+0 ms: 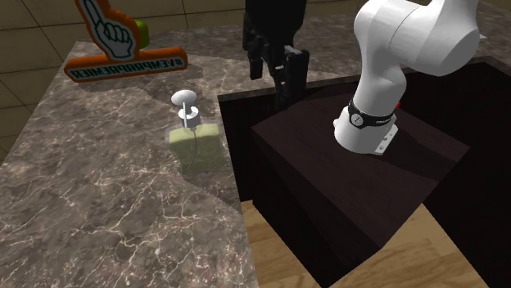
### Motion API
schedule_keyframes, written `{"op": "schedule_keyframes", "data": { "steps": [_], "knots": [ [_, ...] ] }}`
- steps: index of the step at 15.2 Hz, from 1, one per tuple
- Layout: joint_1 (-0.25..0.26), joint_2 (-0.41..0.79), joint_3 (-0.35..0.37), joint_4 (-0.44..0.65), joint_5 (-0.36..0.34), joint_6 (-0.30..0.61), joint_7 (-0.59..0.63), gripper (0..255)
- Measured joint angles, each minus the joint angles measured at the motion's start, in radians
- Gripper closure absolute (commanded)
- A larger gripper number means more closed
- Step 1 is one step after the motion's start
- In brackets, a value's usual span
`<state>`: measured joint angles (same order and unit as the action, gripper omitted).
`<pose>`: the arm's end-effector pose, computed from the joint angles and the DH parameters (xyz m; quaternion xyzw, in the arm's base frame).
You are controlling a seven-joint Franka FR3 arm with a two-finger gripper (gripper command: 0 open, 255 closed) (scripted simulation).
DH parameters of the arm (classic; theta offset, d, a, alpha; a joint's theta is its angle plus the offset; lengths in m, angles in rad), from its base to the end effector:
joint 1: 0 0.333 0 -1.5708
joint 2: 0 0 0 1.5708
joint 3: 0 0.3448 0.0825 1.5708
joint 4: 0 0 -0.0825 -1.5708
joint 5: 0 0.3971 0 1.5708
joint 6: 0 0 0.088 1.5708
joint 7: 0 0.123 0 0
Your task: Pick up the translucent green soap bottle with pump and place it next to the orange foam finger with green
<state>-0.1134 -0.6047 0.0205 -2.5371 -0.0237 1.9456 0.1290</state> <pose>0.3604 -0.0351 0.4784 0.9940 -0.1082 0.0068 0.0168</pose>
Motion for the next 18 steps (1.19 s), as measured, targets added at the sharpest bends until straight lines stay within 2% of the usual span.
{"op": "schedule_keyframes", "data": {
  "steps": [11,18],
  "knots": [
    [-0.131,0.290,-0.044,-0.034,-0.147,0.417,0.066,0],
    [-0.154,0.392,-0.051,-0.044,-0.184,0.543,0.093,0]
  ]
}}
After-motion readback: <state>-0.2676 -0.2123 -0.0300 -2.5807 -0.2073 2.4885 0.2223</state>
